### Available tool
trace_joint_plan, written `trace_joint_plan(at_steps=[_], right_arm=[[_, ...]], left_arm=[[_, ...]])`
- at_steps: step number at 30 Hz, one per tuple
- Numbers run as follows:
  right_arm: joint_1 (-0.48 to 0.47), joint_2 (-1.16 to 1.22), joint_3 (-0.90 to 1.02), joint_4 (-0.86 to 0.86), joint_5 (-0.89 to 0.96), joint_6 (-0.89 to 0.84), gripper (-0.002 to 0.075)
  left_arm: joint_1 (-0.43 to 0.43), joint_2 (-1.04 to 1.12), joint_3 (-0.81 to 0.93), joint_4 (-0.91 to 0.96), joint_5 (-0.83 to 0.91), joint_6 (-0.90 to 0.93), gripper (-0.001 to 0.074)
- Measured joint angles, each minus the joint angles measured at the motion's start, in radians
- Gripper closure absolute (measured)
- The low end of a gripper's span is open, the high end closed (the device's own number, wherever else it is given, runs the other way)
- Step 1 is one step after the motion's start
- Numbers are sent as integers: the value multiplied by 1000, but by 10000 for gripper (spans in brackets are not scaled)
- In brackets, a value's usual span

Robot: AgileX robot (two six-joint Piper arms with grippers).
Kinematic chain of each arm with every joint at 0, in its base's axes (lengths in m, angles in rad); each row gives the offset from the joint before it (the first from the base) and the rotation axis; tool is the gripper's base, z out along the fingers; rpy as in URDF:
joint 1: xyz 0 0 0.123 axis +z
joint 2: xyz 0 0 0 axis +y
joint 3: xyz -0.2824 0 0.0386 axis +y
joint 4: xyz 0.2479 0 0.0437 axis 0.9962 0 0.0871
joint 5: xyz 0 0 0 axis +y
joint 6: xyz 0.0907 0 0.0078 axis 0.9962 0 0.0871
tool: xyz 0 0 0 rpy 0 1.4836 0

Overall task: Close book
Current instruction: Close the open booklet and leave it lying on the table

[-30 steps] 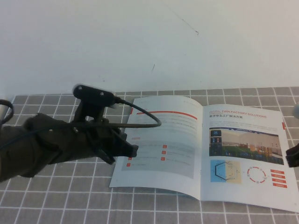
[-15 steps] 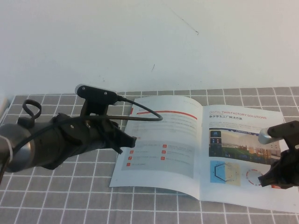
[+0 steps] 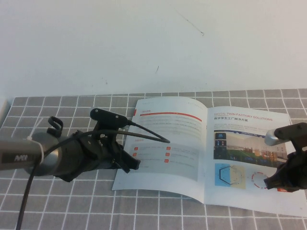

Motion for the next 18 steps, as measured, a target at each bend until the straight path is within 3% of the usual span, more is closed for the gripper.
trace_joint_plan(at_steps=[12,18], right_arm=[[0,0,-1,9,0,0,727],[0,0,-1,24,0,0,727]], left_arm=[[0,0,-13,-59,89,-151,738],[0,2,-82,-169,283,-165,738]])
